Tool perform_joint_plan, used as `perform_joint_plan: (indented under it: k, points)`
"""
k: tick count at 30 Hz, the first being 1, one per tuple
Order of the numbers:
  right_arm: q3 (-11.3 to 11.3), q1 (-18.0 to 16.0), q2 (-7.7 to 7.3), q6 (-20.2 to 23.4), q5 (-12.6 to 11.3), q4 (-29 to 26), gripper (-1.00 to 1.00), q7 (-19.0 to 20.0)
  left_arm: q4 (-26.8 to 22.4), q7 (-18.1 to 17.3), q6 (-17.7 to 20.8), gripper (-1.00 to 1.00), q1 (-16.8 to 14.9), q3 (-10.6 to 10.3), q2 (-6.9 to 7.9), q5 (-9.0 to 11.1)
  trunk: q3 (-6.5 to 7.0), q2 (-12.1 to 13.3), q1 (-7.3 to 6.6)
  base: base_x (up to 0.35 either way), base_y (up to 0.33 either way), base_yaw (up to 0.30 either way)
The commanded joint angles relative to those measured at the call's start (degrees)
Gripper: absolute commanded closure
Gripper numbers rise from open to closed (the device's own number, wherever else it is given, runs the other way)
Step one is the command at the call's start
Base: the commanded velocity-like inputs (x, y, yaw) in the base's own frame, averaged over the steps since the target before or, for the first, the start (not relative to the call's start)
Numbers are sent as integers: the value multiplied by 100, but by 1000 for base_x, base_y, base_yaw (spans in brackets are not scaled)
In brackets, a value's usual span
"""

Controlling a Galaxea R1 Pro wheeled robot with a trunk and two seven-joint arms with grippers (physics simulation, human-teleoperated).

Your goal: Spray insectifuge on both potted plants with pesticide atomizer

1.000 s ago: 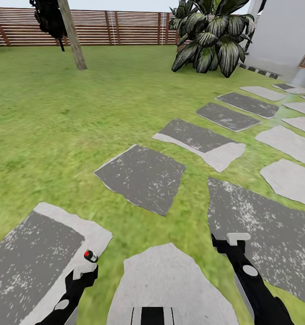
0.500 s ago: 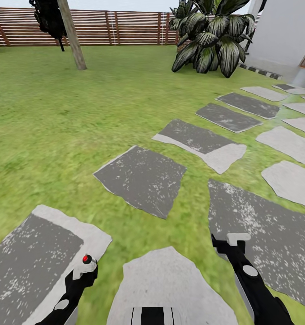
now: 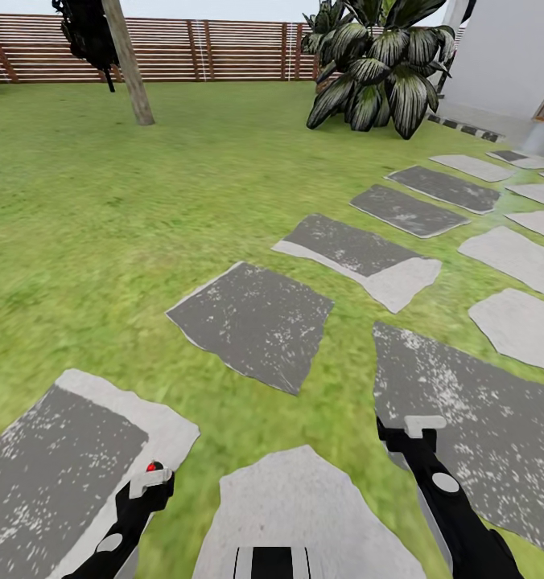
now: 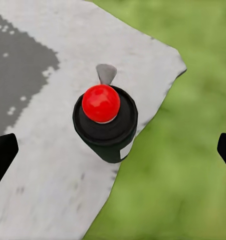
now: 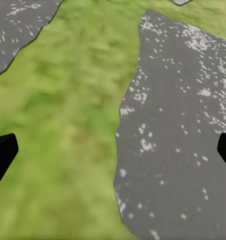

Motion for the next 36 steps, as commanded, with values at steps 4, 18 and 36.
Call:
perform_joint_plan:
  k: [4,18,36]
  points:
    - [-5,-3,5,-1,46,-6,-100,3,4,12,-20,-100,-3,-6,0,12,-4,-1,-1,4,1,0]
    - [-7,-2,10,-1,44,-25,-100,3,4,12,-27,-100,2,-6,1,13,-329,-17,30,0,0,0]
    - [-7,1,10,-1,44,-17,-100,3,4,12,-28,-100,0,-6,1,13,-428,-21,38,40,0,0]
